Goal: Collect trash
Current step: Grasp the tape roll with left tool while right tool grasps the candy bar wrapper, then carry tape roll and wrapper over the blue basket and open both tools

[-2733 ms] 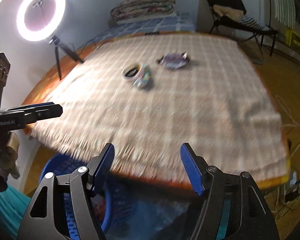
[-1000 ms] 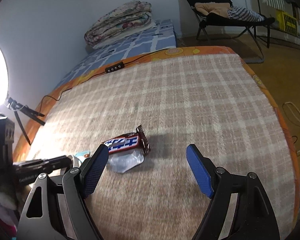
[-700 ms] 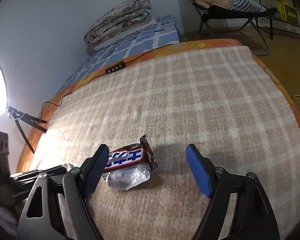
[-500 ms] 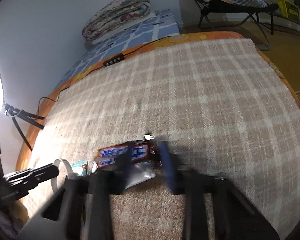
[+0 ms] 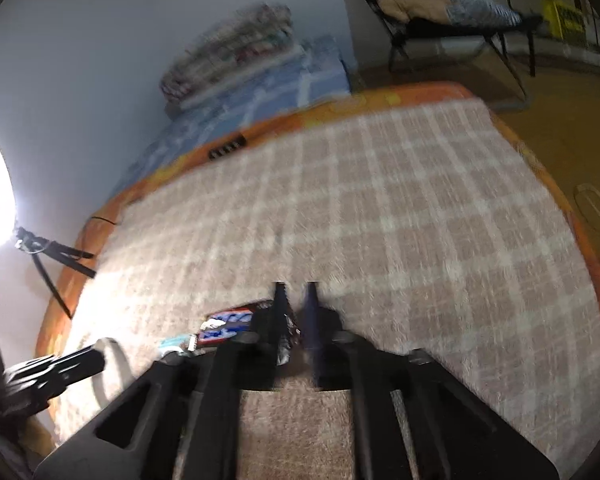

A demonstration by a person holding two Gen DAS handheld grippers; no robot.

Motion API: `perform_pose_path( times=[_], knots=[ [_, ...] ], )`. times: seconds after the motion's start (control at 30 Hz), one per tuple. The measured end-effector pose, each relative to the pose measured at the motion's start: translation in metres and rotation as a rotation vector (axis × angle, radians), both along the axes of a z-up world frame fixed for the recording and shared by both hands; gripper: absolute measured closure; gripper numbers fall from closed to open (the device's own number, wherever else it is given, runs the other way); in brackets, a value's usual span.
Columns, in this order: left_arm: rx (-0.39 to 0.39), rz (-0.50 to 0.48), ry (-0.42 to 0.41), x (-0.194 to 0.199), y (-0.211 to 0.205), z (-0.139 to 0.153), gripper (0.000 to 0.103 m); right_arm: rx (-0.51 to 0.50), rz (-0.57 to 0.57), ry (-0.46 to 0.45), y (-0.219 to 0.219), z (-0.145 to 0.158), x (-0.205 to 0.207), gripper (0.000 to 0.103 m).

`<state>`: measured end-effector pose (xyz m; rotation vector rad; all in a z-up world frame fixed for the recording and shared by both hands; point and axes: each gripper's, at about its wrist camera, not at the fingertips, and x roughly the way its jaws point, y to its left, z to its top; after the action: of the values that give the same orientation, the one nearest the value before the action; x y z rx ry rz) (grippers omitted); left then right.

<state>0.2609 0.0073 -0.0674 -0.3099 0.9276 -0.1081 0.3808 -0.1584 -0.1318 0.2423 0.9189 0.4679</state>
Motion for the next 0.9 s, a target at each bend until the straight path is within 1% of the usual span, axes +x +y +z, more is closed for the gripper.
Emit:
perform_pose_path(
  times=[0.07,0.13,0.2,0.27,0.3,0.33,0.37,0.4,0.43,0.6,0.7,0.9],
  knots=[
    [0.008,0.001,-0.004,-0.002,0.003,0.001,0.101,-0.004,0.006,-0.019,0.005,-0.003,0.0,0.024],
    [0.011,0.003,-0.004,-0.005,0.008,0.001,0.101,-0.042,0.035,-0.012,0.018,-0.009,0.002,0.023],
    [0.013,0.006,-0.002,-0.007,0.013,0.0,0.101,-0.052,0.077,0.001,0.03,-0.016,0.003,0.023],
    [0.014,0.009,0.0,-0.01,0.018,-0.001,0.101,-0.089,0.097,-0.024,0.042,-0.019,-0.002,0.024],
    [0.015,0.011,0.0,-0.012,0.02,-0.002,0.101,-0.103,0.118,-0.04,0.047,-0.018,-0.005,0.029],
    [0.015,0.012,0.0,-0.014,0.023,-0.002,0.101,-0.11,0.153,-0.048,0.053,-0.018,-0.008,0.039],
    [0.015,0.013,-0.001,-0.017,0.023,-0.001,0.101,-0.122,0.171,-0.047,0.057,-0.02,-0.009,0.067],
    [0.015,0.015,-0.003,-0.02,0.024,0.0,0.101,-0.143,0.174,-0.047,0.06,-0.02,-0.011,0.09],
    [0.015,0.016,-0.005,-0.023,0.025,0.001,0.101,-0.142,0.181,-0.044,0.061,-0.02,-0.013,0.093],
    [0.024,0.017,-0.028,-0.042,0.028,0.014,0.101,-0.088,0.171,-0.072,0.056,-0.007,-0.028,0.096],
    [0.021,0.019,-0.044,-0.055,0.03,0.023,0.101,-0.072,0.172,-0.103,0.052,0.01,-0.044,0.099],
    [0.01,0.033,-0.067,-0.091,0.037,0.038,0.101,-0.077,0.196,-0.167,0.049,0.041,-0.077,0.1]
  ],
)
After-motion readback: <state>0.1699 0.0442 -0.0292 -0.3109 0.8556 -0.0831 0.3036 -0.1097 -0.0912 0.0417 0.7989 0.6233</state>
